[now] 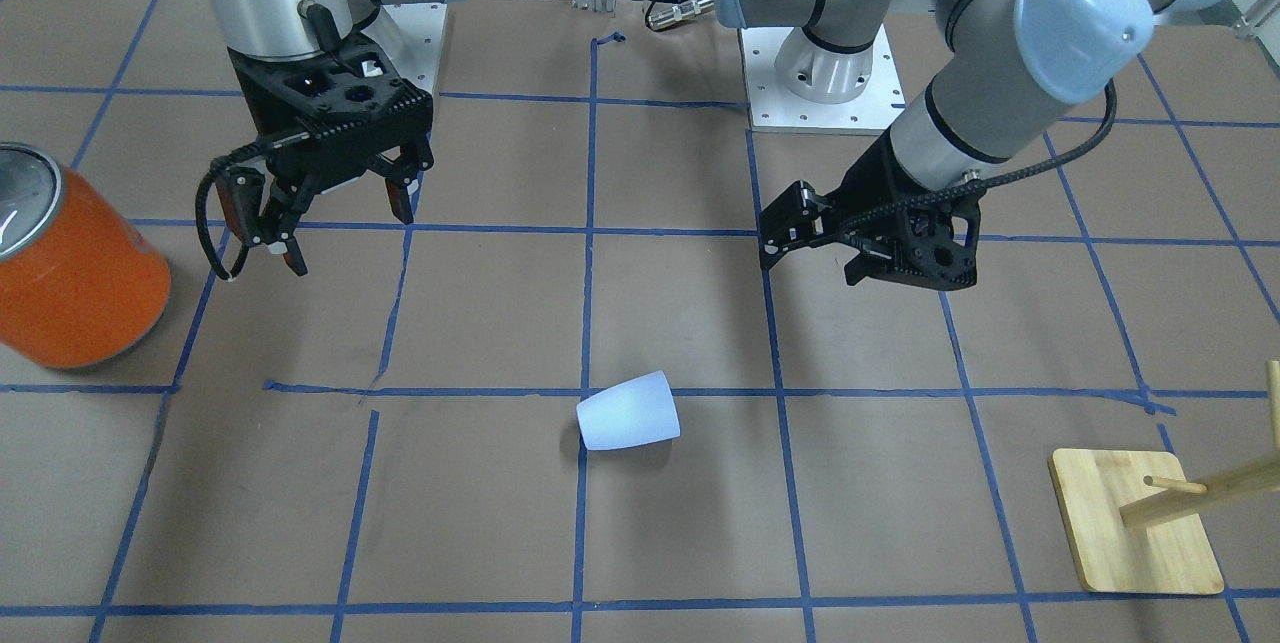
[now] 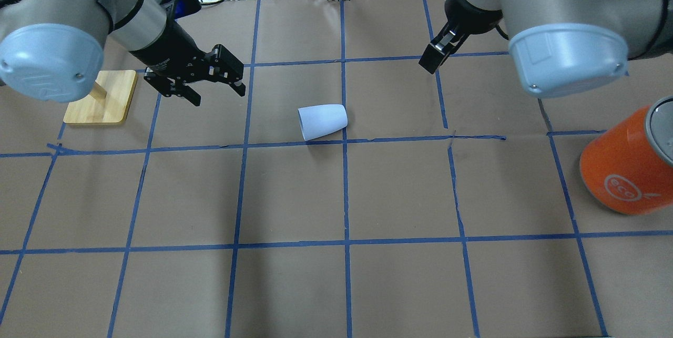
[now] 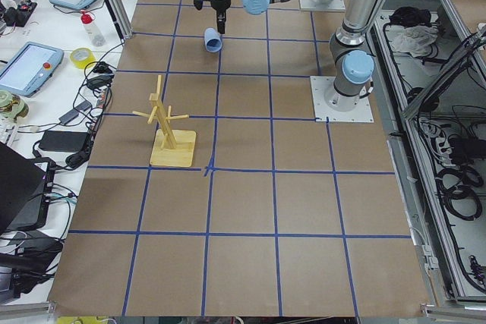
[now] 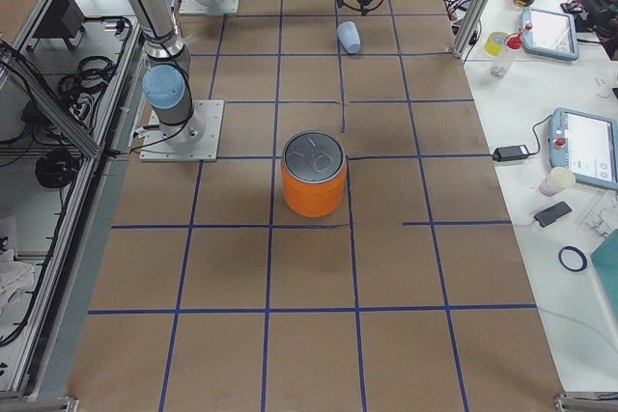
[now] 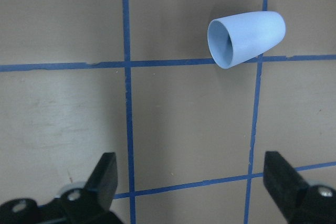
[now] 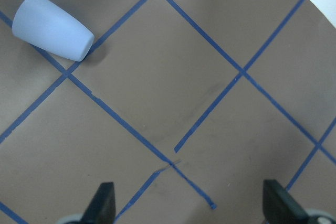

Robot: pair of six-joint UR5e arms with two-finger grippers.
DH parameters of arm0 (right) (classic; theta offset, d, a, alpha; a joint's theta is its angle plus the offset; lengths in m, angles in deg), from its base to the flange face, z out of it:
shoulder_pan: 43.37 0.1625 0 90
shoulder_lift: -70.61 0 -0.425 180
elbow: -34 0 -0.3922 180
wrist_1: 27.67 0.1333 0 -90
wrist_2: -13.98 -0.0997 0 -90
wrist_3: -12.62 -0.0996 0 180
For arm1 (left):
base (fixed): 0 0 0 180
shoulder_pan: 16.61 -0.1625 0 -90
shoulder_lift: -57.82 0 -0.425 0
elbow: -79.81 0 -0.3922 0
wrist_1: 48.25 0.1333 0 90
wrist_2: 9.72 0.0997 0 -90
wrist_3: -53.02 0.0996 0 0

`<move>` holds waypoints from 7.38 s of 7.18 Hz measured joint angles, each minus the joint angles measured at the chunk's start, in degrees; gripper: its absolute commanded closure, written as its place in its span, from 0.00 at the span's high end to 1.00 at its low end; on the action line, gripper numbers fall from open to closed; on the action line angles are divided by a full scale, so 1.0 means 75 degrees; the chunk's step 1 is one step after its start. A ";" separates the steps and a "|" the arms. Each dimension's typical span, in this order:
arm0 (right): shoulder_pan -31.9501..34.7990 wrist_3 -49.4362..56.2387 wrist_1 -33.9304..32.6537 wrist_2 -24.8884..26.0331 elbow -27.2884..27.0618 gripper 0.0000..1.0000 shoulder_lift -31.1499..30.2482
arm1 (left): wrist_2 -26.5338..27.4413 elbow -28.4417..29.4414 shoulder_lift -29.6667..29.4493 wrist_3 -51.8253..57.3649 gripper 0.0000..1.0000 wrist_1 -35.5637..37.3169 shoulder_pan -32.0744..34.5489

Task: Flip cup

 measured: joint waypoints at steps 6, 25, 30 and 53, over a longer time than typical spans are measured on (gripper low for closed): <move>0.0020 -0.4793 0.1897 -0.0010 0.0337 1.00 -0.0404 | -0.2687 -0.1019 -0.1253 -0.0065 1.00 0.1799 -0.0001; -0.1120 -0.4575 0.2234 -0.0251 0.0560 1.00 -0.0374 | -0.3979 -0.0989 -0.3050 -0.2284 0.24 0.4031 0.0283; -0.1114 -0.4125 0.2290 -0.0377 0.0531 1.00 -0.0362 | -0.4274 -0.0706 -0.2739 -0.3263 0.15 0.4344 0.0496; -0.0710 -0.4187 0.2246 -0.0563 0.0542 1.00 -0.0318 | -0.3450 -0.0708 -0.2899 -0.1404 0.82 0.3409 -0.0029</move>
